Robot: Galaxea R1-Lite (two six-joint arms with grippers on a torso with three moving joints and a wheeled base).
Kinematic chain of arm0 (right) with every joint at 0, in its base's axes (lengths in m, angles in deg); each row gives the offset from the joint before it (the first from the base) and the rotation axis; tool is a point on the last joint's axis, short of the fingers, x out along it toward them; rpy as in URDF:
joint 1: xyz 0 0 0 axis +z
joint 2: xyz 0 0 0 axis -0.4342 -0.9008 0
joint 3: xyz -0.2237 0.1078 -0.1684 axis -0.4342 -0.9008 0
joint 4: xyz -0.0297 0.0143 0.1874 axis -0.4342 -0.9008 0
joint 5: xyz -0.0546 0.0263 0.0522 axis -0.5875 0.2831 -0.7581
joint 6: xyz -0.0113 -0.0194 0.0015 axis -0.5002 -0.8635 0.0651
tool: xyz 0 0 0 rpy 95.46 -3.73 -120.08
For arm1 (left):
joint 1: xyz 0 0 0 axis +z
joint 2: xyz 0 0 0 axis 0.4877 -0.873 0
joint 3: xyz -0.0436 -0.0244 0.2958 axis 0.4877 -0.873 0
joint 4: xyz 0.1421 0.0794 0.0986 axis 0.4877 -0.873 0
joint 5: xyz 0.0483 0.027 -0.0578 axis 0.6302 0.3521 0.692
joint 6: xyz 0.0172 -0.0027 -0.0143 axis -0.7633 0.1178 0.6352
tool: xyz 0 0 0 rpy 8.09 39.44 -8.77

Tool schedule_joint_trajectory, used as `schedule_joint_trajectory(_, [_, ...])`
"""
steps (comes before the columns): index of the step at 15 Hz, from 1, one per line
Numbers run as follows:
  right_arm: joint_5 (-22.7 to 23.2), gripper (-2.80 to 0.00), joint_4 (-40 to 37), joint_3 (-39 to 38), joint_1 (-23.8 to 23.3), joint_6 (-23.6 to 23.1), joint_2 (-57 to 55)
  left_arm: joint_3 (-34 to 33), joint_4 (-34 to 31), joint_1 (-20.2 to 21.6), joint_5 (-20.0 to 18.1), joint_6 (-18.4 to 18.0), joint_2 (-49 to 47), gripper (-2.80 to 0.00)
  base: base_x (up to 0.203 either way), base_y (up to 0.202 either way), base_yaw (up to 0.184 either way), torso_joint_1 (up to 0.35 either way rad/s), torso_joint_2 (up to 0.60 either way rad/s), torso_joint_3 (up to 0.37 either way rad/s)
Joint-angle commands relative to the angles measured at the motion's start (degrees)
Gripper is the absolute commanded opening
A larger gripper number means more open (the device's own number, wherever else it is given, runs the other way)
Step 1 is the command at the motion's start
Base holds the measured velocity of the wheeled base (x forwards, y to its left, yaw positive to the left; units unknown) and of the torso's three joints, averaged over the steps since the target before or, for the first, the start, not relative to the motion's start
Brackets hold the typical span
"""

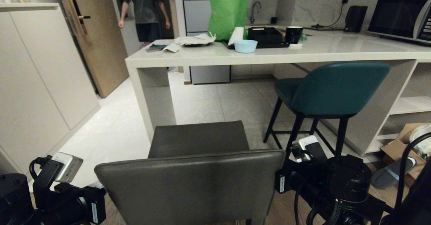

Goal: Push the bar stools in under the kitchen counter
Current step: Push the gray chair back under the dining table

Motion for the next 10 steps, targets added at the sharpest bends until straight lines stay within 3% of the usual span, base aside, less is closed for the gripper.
schedule_joint_trajectory(1, [-0.2,-2.8,0.5,-0.1,0.1,0.0,0.1,-0.1,1.4,0.0,0.1,0.0,0.2,-2.8,0.0,0.0,0.0,0.0,0.0,0.0])
schedule_joint_trajectory(10, [-0.2,-2.8,0.5,0.6,0.0,-0.1,-1.3,-1.1,1.6,-1.6,0.2,-0.4,-0.5,-2.8,0.006,0.0,0.0,0.0,0.0,0.001])
